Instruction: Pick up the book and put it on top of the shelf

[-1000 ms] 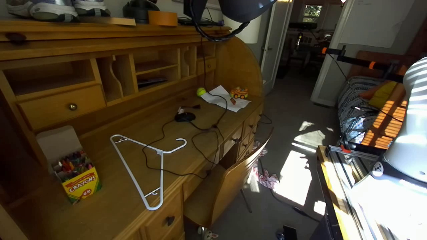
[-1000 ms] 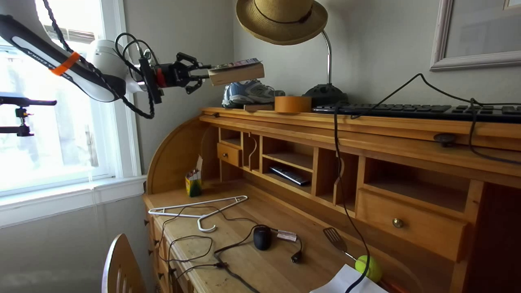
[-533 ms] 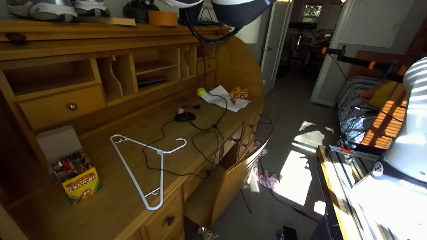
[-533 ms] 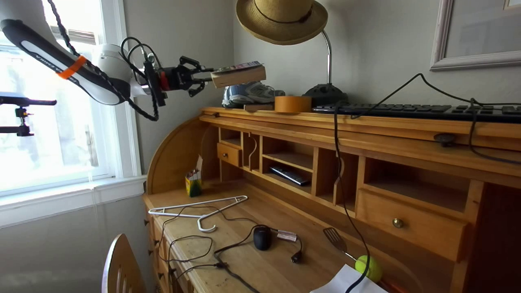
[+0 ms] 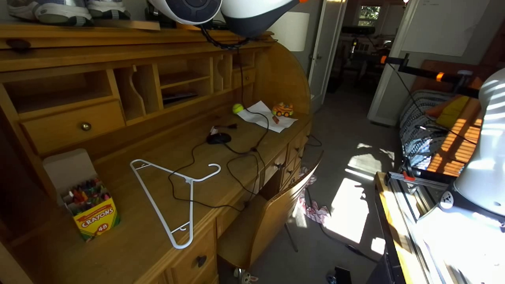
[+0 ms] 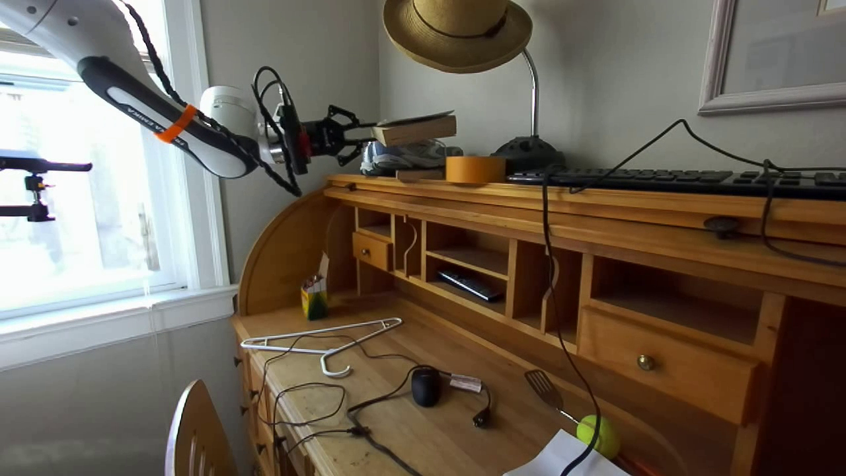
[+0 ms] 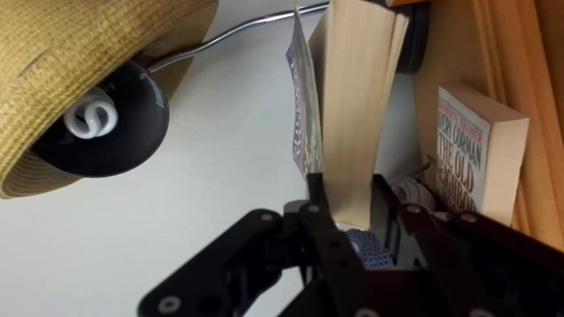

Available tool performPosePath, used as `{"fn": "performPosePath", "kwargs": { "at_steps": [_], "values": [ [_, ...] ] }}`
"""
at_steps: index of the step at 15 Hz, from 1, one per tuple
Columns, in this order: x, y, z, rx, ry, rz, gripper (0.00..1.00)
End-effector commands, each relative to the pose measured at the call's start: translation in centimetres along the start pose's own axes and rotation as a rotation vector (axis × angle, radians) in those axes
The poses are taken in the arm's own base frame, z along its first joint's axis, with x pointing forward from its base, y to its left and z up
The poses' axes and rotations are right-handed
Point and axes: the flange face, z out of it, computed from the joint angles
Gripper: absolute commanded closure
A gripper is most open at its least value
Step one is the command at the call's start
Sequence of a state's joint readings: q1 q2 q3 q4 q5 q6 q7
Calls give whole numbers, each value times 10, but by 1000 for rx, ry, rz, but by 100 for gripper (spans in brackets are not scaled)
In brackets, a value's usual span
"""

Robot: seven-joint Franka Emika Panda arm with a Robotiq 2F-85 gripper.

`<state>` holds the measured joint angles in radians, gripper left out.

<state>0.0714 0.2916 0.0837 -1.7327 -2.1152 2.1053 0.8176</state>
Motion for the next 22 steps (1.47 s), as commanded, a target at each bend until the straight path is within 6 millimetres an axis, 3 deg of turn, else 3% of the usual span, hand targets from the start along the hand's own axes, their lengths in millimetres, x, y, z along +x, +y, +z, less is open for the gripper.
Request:
{"fn": "performPosePath", "kwargs": {
  "at_steps": [1,7,12,13,15,20,22],
  "values": [
    [5,-4,31,71,56,-85,93],
    [0,-18,64,158,113,-179,93],
    [-2,-27,74,241,133,-212,93],
    [-1,-25,74,241,127,-216,46],
    [2,-18,71,238,125,-227,39],
    [8,14,47,254,174,-243,1],
    [8,24,25,349,194,-210,0]
  ]
}}
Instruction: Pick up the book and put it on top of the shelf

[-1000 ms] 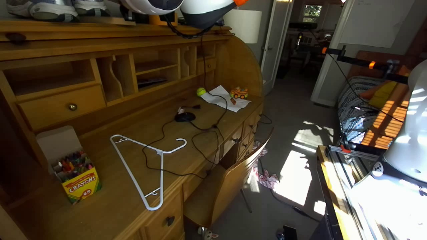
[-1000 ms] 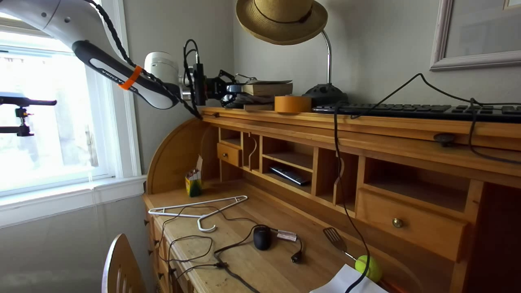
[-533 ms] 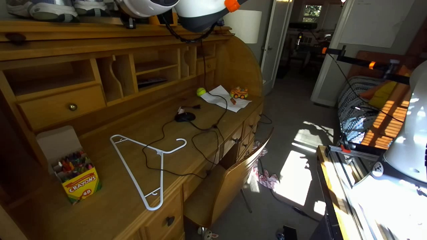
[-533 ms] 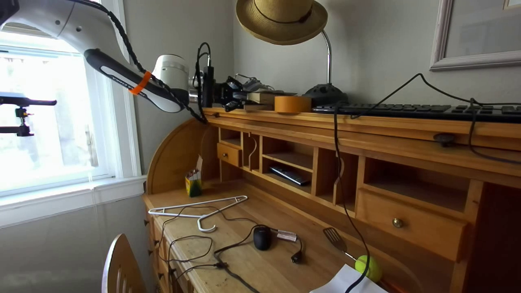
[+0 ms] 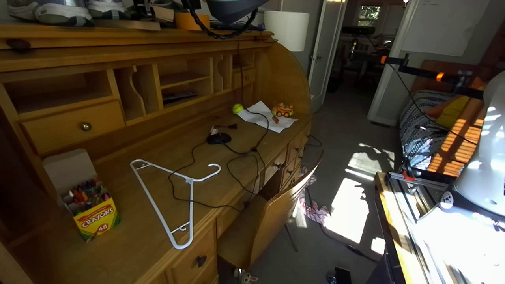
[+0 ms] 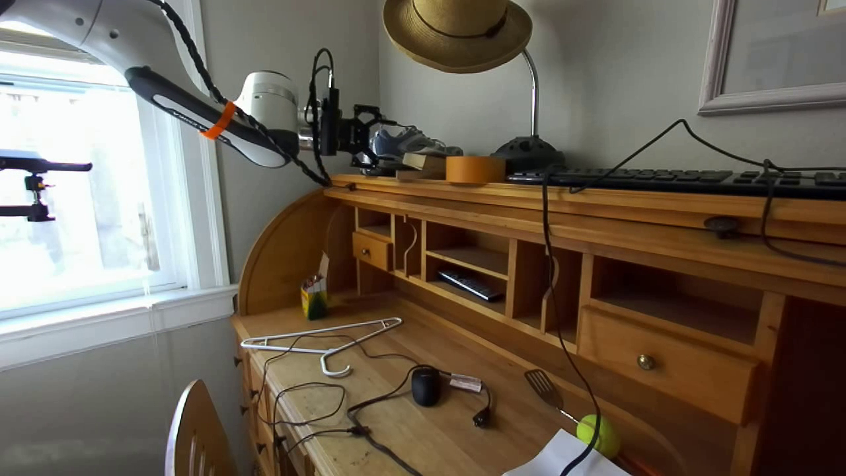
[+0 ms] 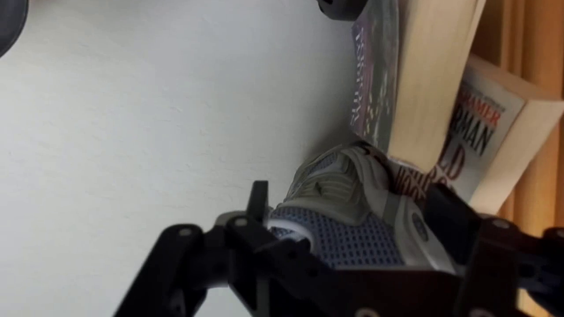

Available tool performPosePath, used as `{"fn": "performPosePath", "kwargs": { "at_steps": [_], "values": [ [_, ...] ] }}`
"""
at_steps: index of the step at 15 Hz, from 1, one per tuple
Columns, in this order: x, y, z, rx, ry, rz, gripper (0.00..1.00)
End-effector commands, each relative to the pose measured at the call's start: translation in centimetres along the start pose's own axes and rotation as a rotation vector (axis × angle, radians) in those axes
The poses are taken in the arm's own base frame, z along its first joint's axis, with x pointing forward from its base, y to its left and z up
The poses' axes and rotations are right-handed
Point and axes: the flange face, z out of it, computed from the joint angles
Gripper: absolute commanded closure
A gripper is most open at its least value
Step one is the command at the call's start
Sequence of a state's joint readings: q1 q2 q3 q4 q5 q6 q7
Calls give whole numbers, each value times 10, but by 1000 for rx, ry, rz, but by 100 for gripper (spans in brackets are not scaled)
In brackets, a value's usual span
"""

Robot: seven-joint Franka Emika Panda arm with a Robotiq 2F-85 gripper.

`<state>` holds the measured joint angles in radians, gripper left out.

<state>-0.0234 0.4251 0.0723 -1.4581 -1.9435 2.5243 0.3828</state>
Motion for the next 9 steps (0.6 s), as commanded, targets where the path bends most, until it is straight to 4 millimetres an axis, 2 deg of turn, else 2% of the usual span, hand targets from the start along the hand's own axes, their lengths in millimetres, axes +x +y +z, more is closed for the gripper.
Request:
{"fn": "performPosePath", "kwargs": {
  "at_steps": [1,5,7,9],
  "values": [
    [-2,8,-48,164,58,36,0],
    [-2,18,-114,344,-16,125,0],
    [-2,29,-137,426,-59,157,0],
    [0,43,-153,512,-114,178,0]
  ]
}}
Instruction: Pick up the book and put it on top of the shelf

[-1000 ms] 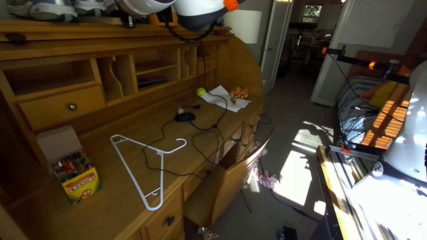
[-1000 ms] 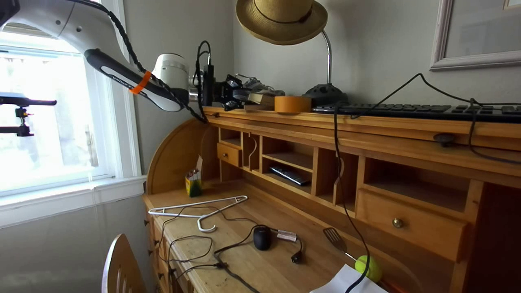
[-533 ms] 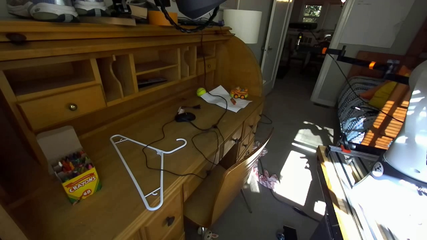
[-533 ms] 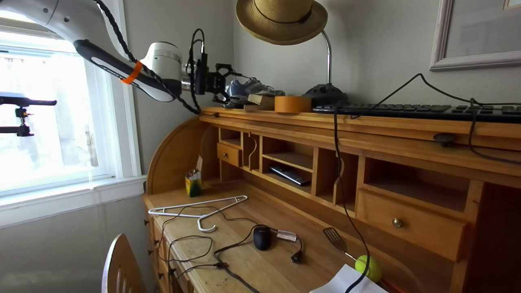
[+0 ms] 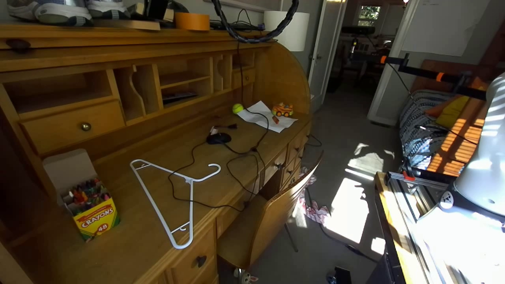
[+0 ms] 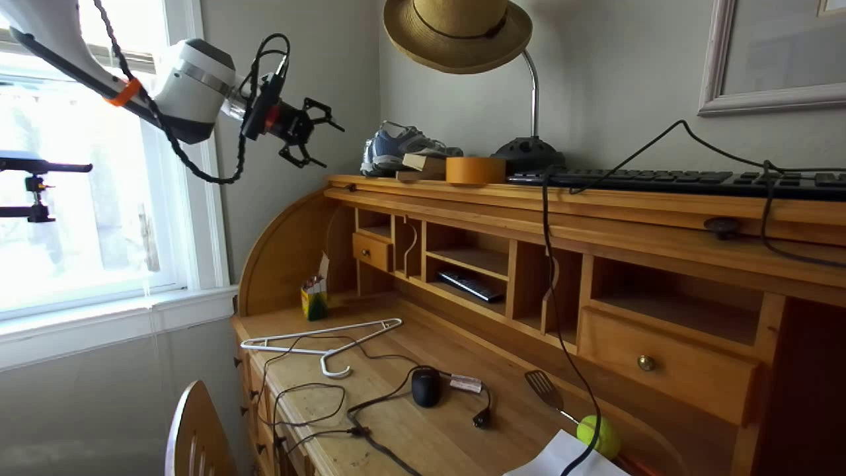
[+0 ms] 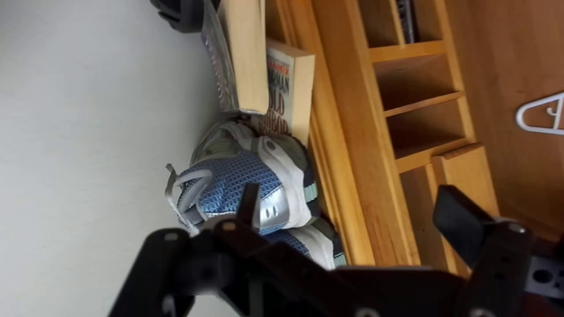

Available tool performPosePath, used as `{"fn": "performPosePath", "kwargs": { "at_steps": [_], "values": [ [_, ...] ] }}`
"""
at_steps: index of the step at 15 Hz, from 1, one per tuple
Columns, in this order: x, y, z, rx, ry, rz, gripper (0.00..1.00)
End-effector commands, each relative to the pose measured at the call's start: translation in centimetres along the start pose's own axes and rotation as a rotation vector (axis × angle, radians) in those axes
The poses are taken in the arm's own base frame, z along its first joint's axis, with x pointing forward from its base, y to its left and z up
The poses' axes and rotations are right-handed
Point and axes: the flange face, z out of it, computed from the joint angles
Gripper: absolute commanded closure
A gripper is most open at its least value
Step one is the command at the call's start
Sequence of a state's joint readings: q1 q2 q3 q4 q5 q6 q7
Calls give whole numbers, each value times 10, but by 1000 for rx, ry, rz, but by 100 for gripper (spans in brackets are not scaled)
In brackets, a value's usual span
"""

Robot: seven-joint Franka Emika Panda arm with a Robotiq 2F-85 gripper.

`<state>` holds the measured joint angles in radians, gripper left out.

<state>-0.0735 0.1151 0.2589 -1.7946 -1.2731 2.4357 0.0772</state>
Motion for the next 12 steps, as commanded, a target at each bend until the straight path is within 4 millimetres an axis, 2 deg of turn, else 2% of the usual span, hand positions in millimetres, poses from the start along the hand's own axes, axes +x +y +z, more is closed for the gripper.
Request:
{"fn": "performPosePath", "kwargs": {
  "at_steps": [1,3,6,7,8,12],
  "values": [
    [-12,8,-40,148,-119,23,0],
    [-15,27,-56,239,-198,39,0],
    [-26,44,-53,351,-328,62,0],
    [-28,47,-49,388,-369,68,0],
    [-27,45,-59,307,-319,69,0],
    [-30,48,-50,352,-357,75,0]
  ]
}}
